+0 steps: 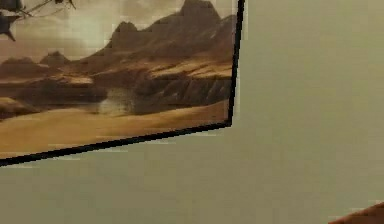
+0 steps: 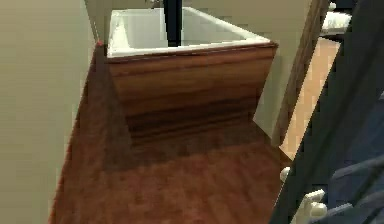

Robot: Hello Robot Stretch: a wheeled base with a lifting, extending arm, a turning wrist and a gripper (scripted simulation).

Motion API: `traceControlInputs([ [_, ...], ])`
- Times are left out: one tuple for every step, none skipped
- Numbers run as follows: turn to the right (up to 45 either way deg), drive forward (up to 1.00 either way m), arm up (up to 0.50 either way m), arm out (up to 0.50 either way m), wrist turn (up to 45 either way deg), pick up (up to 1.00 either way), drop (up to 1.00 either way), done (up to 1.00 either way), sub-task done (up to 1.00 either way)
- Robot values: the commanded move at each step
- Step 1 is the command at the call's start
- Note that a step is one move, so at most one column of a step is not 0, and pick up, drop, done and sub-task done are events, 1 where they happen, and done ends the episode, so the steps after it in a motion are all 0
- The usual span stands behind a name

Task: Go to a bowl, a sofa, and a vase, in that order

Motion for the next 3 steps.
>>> traceControlInputs([
  [45.0, 0.00, 0.00, 0.00, 0.0, 0.00, 0.00, 0.00, 0.00],
  [24.0, 0.00, 0.00, 0.00, 0.0, 0.00, 0.00, 0.00, 0.00],
  [0.0, 0.60, 0.00, 0.00, 0.0, 0.00, 0.00, 0.00, 0.00],
])
